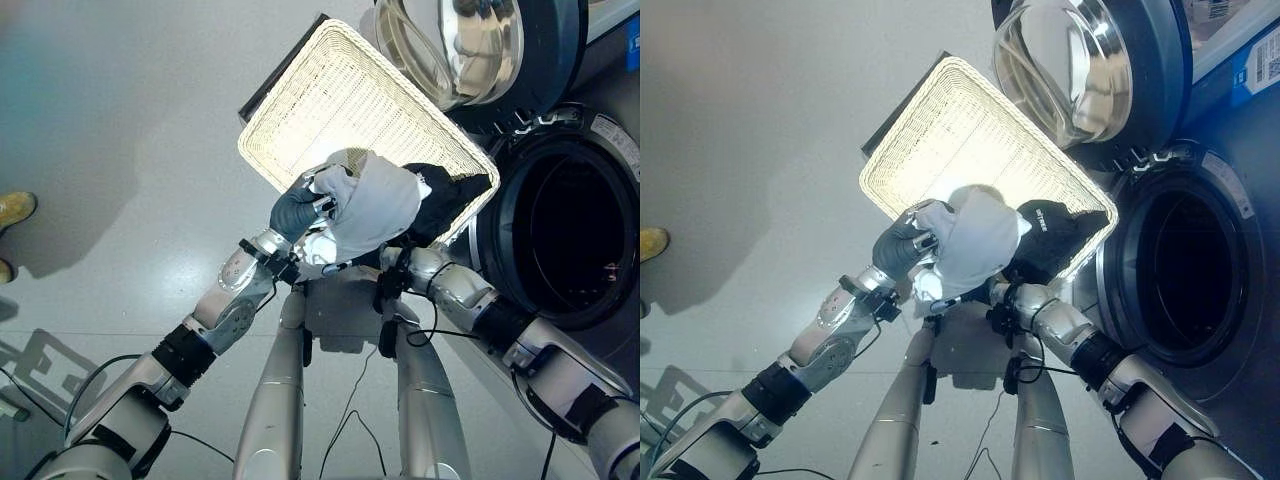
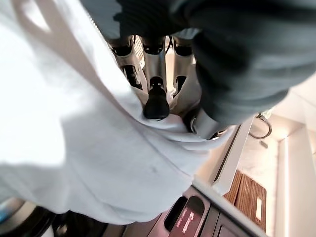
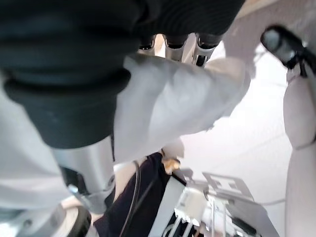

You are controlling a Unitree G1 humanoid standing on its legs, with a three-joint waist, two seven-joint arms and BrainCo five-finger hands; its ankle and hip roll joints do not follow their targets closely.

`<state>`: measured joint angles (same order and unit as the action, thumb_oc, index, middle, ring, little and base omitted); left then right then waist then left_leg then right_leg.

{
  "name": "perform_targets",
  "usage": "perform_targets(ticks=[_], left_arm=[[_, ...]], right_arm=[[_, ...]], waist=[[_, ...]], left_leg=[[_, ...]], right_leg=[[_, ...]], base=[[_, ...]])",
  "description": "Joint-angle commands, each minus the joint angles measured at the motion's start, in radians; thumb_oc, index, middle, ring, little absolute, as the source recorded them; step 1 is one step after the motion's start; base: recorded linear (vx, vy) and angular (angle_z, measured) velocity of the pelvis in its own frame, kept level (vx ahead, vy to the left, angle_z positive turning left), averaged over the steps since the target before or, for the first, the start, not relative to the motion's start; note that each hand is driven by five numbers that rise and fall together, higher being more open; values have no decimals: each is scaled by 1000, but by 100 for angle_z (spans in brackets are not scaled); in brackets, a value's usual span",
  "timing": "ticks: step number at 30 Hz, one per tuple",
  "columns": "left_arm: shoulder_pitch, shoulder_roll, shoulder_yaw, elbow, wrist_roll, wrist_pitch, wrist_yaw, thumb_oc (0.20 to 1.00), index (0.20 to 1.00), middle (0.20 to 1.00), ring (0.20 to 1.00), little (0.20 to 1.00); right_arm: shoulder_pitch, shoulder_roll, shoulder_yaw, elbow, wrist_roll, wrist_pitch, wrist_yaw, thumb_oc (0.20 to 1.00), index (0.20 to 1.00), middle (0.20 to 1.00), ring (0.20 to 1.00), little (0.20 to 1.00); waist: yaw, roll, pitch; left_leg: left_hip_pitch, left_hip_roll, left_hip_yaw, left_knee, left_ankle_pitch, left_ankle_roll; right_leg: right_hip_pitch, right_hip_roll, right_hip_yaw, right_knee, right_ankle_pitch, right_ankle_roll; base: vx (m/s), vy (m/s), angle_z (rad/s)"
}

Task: Put the clothes into the washing machine.

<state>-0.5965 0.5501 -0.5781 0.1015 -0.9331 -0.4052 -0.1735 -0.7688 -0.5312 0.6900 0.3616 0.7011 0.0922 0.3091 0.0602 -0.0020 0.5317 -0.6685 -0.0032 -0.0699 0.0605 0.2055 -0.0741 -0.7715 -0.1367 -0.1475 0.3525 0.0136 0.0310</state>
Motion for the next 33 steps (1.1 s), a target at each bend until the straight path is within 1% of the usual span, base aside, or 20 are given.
perform_targets(ticks=[1, 3, 9, 14, 20, 22, 24, 27, 28, 30, 32, 33], left_arm=[[-15, -53, 60, -56, 25, -118, 31, 200, 200, 200, 200, 200], [0, -55, 88, -58, 32, -143, 65, 200, 200, 200, 200, 200], [26, -60, 139, -70, 52, -172, 113, 200, 200, 200, 200, 200], [40, -68, 164, -74, 71, -163, 138, 200, 200, 200, 200, 200], [37, -69, 160, -72, 112, -132, 167, 200, 200, 200, 200, 200], [29, -67, 149, -61, 132, -119, 173, 200, 200, 200, 200, 200], [16, -61, 131, -47, 139, -99, 159, 200, 200, 200, 200, 200], [7, -60, 111, -41, 131, -78, 115, 200, 200, 200, 200, 200], [3, -62, 98, -41, 120, -61, 82, 200, 200, 200, 200, 200], [4, -67, 80, -51, 123, -38, 50, 200, 200, 200, 200, 200], [5, -72, 54, -57, 142, -29, 42, 200, 200, 200, 200, 200], [5, -72, 54, -57, 142, -29, 42, 200, 200, 200, 200, 200]], right_arm=[[15, -5, -17, -69, 48, -62, -14, 1000, 1000, 1000, 1000, 1000], [37, -15, -44, -70, 57, -63, -20, 1000, 1000, 1000, 1000, 1000], [79, -28, -94, -69, 72, -93, -31, 1000, 1000, 1000, 1000, 1000], [100, -23, -121, -82, 89, -111, -17, 1000, 1000, 1000, 1000, 1000], [100, -9, -121, -105, 103, -106, 6, 1000, 1000, 1000, 1000, 1000], [94, -3, -115, -125, 123, -97, 29, 1000, 1000, 1000, 1000, 1000], [91, 3, -107, -152, 154, -90, 45, 1000, 1000, 1000, 1000, 1000], [85, 9, -97, -173, 170, -97, 32, 1000, 1000, 1000, 1000, 1000], [80, 14, -93, -182, 170, -104, 9, 1000, 1000, 1000, 1000, 1000], [78, 18, -88, -193, 163, -125, -30, 1000, 1000, 1000, 1000, 1000], [81, 29, -86, -199, 164, -145, -80, 1000, 1000, 1000, 1000, 1000], [81, 29, -86, -199, 164, -145, -80, 1000, 1000, 1000, 1000, 1000]], waist=[[-36, 54, -12], [-37, 55, -12], [-37, 57, -12], [-39, 56, -12], [-37, 55, -12], [-38, 54, -12], [-40, 52, -12], [-42, 51, -12], [-43, 51, -12], [-46, 54, -12], [-49, 56, -12], [-48, 56, -12]], left_leg=[[-3, -112, 92, 79, -114, 47], [-2, -114, 93, 81, -115, 47], [-3, -112, 95, 84, -120, 47], [-7, -111, 97, 92, -124, 48], [-6, -111, 95, 92, -123, 50], [-10, -112, 91, 98, -123, 52], [-11, -114, 86, 100, -122, 54], [-12, -114, 86, 96, -119, 56], [-11, -113, 87, 92, -118, 56], [-10, -114, 90, 92, -118, 57], [-11, -115, 91, 91, -118, 59], [-11, -114, 91, 91, -118, 59]], right_leg=[[80, 46, -45, -245, 115, 59], [81, 44, -46, -243, 114, 60], [81, 41, -46, -239, 107, 60], [75, 39, -46, -230, 104, 61], [76, 39, -47, -224, 101, 62], [72, 41, -43, -218, 101, 61], [69, 44, -38, -215, 102, 62], [68, 46, -35, -214, 103, 63], [67, 47, -33, -216, 105, 64], [66, 48, -29, -218, 108, 64], [63, 50, -25, -218, 110, 64], [63, 50, -25, -218, 110, 64]], base=[[0, 0, 0], [0, 0, 0], [0, 0, 0], [0, 0, 0], [0, 0, 0], [0, 0, 0], [0, 0, 0], [0, 0, 0], [0, 0, 0], [0, 0, 0], [0, 0, 0], [0, 0, 0]])
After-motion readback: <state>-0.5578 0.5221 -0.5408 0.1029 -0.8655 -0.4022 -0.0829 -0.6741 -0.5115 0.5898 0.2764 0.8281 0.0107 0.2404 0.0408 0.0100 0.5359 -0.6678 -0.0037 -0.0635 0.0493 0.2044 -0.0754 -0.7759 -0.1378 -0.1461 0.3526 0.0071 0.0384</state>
